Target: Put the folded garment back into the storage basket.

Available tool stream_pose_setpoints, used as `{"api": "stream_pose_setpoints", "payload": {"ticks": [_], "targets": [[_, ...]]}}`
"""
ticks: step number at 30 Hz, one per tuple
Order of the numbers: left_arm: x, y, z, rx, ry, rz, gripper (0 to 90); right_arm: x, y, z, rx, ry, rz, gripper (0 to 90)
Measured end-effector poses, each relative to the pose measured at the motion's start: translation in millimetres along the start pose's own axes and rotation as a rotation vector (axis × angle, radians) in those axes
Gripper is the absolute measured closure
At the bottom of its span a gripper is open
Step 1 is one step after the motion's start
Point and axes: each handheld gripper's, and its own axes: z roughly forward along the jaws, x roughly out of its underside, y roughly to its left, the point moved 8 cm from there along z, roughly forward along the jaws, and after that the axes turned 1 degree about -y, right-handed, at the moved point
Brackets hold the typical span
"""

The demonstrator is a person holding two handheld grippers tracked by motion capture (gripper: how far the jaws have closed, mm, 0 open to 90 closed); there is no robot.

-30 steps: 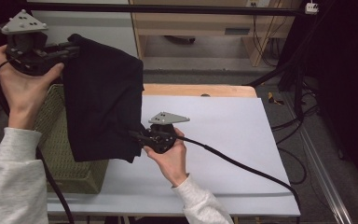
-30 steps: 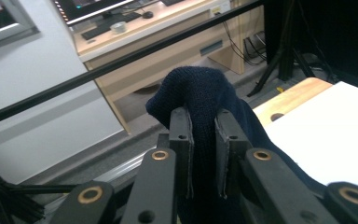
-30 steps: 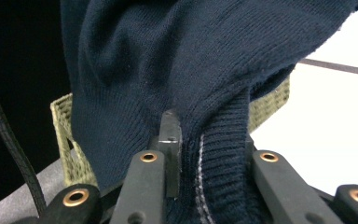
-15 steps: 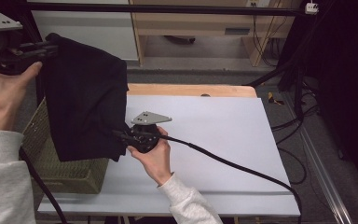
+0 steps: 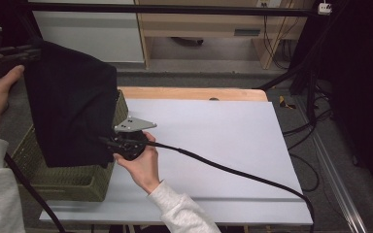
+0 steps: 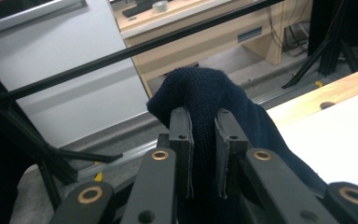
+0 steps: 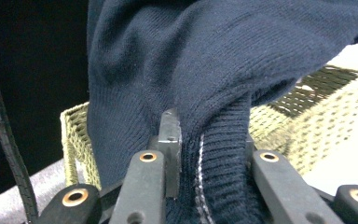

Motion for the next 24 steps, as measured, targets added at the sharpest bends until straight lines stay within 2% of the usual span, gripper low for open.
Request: {"api": "stream_pose_setpoints", "payload": {"ticks": [4,6,7,10,11,12,13,14,15,16,17,18,19,21,23,24], "targets": [[6.0,8.8,-1.1,-0.009,0.016,-0.001,79.2,3.2,10.9,17.4,-0.014,0.006,-0.007,74.1],[11.9,18.7,0.8,-0.018,0.03,-0.007,79.1,4.6,15.1,24.7,-0.014,0.006,-0.009,74.0],[11.9,18.7,0.8,-0.018,0.03,-0.007,79.1,5.5,17.9,28.9,-0.011,0.005,-0.015,74.0],[27.7,40.6,21.4,-0.034,0.088,-0.032,78.7,9.6,28.1,42.3,0.011,-0.005,-0.034,72.4],[27.7,40.6,21.4,-0.034,0.088,-0.032,78.2,9.6,28.1,42.3,0.011,-0.005,-0.034,72.4],[44.3,52.2,44.0,-0.044,0.125,-0.048,77.0,14.8,32.8,51.8,0.054,-0.018,-0.067,63.6],[44.3,52.2,44.0,-0.044,0.125,-0.048,74.4,14.8,32.8,51.8,0.054,-0.018,-0.067,63.6],[64.9,60.3,65.7,-0.068,0.13,-0.091,68.5,25.2,32.3,64.0,0.092,0.025,-0.106,41.1],[79.3,60.3,78.1,-0.055,0.098,-0.153,61.9,28.4,30.3,66.3,0.096,0.047,-0.098,37.6],[87.9,57.8,84.6,-0.031,0.083,-0.191,57.0,30.1,25.9,65.7,0.092,0.053,-0.105,34.7],[87.9,57.8,84.6,-0.031,0.083,-0.191,55.5,30.1,25.9,65.7,0.092,0.053,-0.105,34.7],[101.8,52.8,92.4,-0.011,0.09,-0.212,53.3,26.9,18.2,55.8,0.088,0.02,-0.13,26.4],[119.5,43.8,100.2,0.016,0.104,-0.221,50.6,24.7,14.4,49.1,0.081,0.012,-0.131,21.3],[137.4,32.9,104.3,0.052,0.11,-0.271,44.9,22.0,6.9,36.2,0.077,0.02,-0.137,14.4],[149.3,23.0,105.0,0.077,0.113,-0.285,42.6,20.7,-4.4,19.1,0.083,0.019,-0.162,11.3],[154.0,17.9,105.0,0.089,0.115,-0.289,40.0,22.1,-9.5,12.0,0.088,0.036,-0.173,8.4]]}}
